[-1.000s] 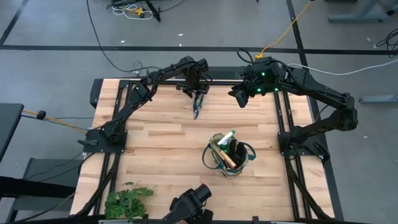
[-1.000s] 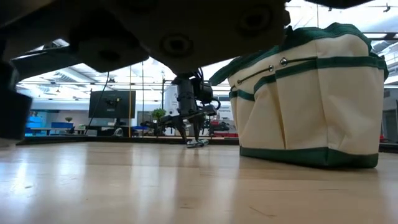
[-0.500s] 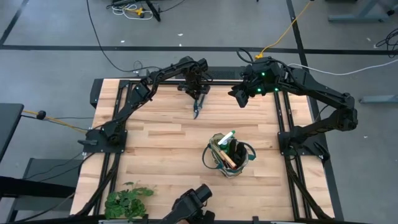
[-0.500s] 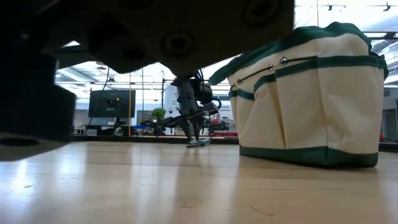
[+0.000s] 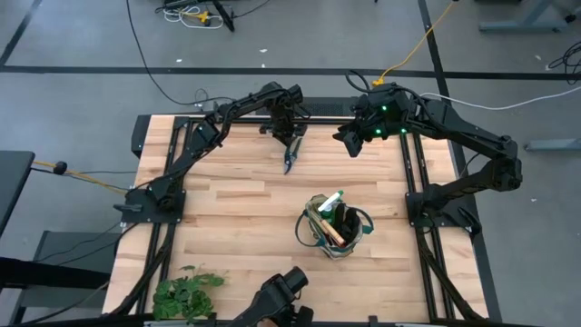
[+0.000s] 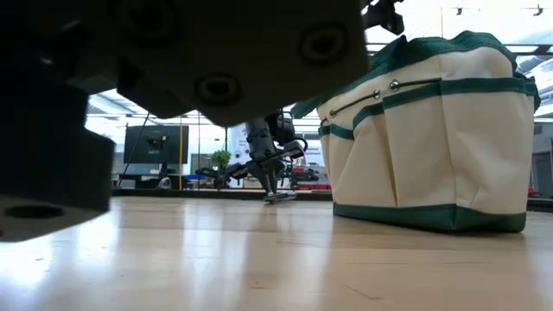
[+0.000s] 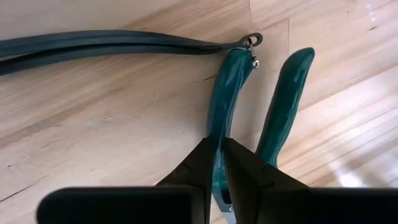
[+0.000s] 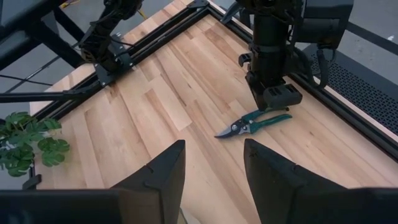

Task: Pick & Place Garden tools in Gardening bag
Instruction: Put the green shear scissors into the green gardening bag

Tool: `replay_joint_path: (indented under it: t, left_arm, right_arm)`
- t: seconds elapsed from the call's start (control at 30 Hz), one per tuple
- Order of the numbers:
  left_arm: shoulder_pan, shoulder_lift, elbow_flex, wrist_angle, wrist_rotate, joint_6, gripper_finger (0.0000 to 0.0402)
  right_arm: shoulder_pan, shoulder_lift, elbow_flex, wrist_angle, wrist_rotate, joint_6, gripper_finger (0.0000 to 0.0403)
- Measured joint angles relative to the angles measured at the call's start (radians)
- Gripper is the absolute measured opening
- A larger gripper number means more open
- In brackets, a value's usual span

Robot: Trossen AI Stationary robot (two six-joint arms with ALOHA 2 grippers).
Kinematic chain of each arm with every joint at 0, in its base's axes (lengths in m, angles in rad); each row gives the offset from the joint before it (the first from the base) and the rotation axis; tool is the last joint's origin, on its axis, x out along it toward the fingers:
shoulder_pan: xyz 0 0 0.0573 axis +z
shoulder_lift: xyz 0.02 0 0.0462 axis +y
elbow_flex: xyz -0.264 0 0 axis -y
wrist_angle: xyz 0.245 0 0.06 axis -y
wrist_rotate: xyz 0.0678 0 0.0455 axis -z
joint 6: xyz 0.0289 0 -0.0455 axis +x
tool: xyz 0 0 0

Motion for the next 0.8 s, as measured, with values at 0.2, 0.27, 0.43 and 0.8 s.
replay_joint_path:
  t: [0.2, 0.27, 0.43, 0.8]
  left_arm:
    - [0.000, 0.000, 0.001, -0.008, -0.005, 0.003, 0.0010]
    - [0.002, 0.000, 0.002, -0.026, -0.032, 0.018, 0.0006]
    - [0.001, 0.004, -0.001, -0.104, -0.083, 0.065, 0.0003]
    - [0.009, 0.003, 0.000, -0.145, -0.111, 0.071, 0.0002]
  right_arm:
    - [0.000, 0.000, 0.000, 0.000, 0.000, 0.000, 0.0165]
    - [0.000, 0.000, 0.000, 0.000, 0.000, 0.000, 0.0165]
    - [0.000, 0.000, 0.000, 0.000, 0.000, 0.001, 0.0165]
    - [0.000, 0.000, 0.000, 0.000, -0.034, 0.008, 0.0165]
